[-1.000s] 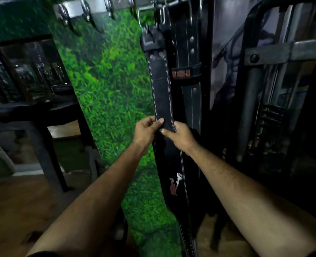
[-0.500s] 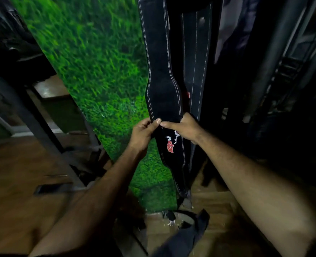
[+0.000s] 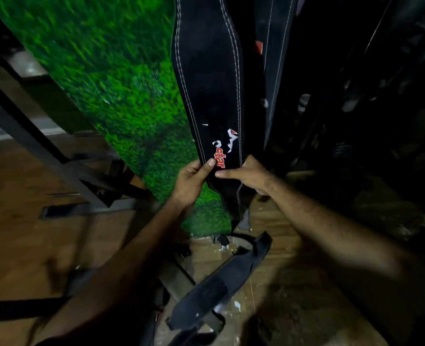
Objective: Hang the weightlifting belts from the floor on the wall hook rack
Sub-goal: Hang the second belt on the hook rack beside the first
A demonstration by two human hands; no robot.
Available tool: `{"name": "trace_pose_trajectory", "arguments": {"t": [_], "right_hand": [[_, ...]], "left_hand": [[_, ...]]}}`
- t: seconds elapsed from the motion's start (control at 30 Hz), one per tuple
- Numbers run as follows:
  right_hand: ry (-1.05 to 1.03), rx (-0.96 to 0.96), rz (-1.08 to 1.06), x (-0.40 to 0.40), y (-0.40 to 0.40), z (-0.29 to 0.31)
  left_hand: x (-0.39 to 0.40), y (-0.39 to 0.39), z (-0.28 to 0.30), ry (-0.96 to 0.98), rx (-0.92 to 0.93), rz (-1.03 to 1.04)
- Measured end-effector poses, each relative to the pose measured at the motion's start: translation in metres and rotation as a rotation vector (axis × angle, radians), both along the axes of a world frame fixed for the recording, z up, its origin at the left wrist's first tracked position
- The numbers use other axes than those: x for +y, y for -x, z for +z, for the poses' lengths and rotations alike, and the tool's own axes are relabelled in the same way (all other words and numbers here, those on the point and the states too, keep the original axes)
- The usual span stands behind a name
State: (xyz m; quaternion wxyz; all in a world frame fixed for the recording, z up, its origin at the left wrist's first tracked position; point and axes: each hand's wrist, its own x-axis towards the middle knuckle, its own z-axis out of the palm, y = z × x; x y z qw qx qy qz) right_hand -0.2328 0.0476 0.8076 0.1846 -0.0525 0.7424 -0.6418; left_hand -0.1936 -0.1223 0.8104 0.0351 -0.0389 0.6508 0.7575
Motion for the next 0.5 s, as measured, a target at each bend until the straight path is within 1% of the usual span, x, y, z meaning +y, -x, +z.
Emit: {"name": "trace_pose_trajectory", "arguments": {"t": [0.2, 0.37, 0.4, 0.5], "right_hand": [[-0.144, -0.043, -0.014, -0.004, -0.004, -0.04], [-0.137, -0.088, -0.022, -0.01, -0.009, -0.083], [-0.164, -0.103, -0.022, -0.011, -0.013, -0.095], [-0.233, -0.163, -0.017, -0.014, -0.029, -0.124]], "left_hand": [[-0.004, -0.012, -0.046, 0.074, -0.09, -0.001], [-0.009, -0.013, -0.084, 0.123, -0.187, -0.004], [-0.012, -0.013, -0.096, 0.158, -0.206, -0.021], [-0.015, -0.024, -0.129, 0.187, -0.211, -0.104]]}}
